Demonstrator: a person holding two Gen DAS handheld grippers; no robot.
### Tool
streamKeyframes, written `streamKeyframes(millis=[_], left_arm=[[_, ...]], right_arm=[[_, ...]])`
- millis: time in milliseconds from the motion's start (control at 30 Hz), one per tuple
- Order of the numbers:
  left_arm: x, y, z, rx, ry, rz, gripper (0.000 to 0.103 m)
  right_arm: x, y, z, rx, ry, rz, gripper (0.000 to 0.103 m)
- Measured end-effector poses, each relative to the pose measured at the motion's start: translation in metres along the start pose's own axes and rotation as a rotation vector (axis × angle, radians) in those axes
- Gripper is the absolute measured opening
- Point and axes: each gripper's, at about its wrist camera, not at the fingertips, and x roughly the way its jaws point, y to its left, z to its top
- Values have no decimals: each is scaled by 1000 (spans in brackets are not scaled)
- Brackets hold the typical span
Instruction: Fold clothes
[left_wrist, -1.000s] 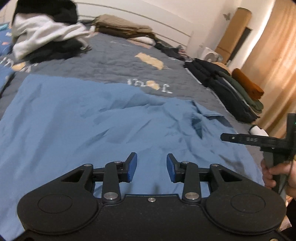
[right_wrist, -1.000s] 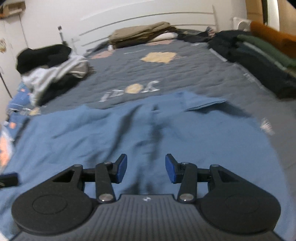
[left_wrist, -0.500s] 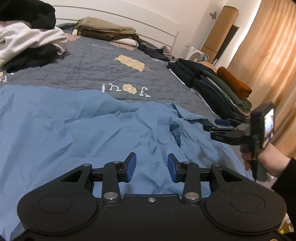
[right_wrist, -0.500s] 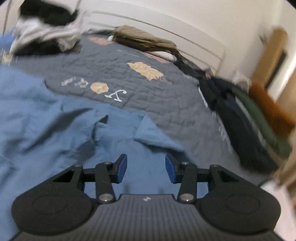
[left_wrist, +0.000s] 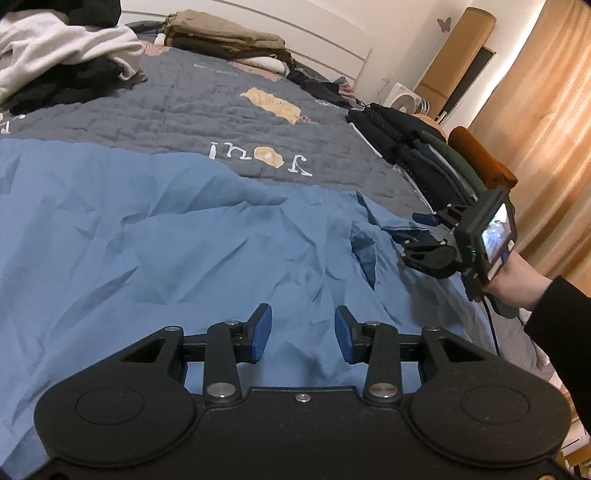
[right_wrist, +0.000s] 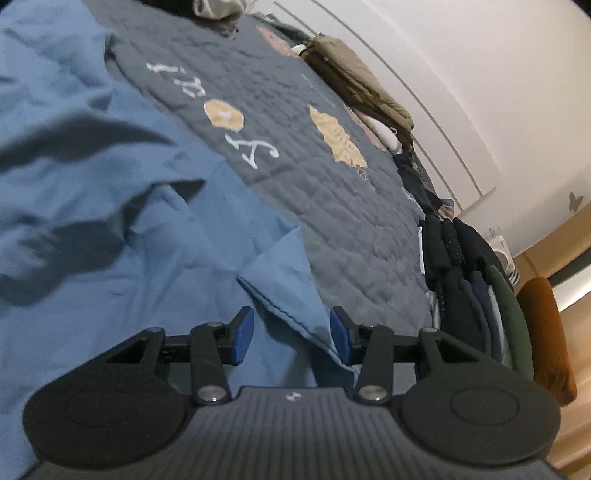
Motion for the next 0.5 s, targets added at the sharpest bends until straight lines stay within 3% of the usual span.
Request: streamKeyframes(millis=[167,267,300,500], left_arm=[[6,2,-2,-5,19,13,38],[8,2,-4,-6,26,17,38],[9,2,-5,-5,27,18,38],[8,4,-4,-11,22,24,38]], right_arm=[[14,-7,-1,23,-13,1,40],[17,-26,-1,156,-50,6,15],[17,-34,-1,207,-60,-3,2],[29,-83,-11,465,-70,-72,1]])
